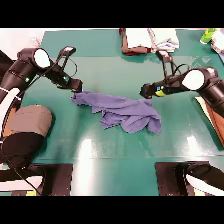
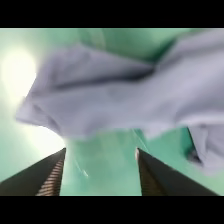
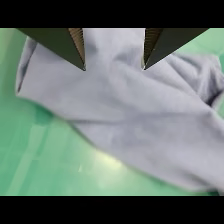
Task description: Fold the shirts.
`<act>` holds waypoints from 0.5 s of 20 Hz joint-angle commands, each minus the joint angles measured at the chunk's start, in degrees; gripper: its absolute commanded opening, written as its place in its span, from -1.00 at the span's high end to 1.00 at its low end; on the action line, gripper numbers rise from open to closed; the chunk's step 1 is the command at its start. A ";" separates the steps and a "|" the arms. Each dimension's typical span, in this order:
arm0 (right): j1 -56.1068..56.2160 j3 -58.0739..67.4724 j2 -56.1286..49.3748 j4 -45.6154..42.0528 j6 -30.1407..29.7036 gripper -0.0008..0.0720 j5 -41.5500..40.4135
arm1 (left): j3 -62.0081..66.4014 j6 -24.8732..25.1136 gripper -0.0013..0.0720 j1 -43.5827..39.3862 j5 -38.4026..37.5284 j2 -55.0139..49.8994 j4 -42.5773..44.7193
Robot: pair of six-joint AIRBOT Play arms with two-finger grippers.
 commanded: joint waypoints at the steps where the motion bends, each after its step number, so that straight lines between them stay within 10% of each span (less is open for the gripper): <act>1: -1.95 2.97 -0.37 0.02 0.04 -0.17 1.03 | -5.95 -1.14 -0.48 -1.66 -0.94 0.11 -4.68; 10: -1.51 2.93 -0.42 0.02 0.07 -0.17 1.03 | -17.27 -4.92 -0.48 -7.13 16.52 -5.01 -6.64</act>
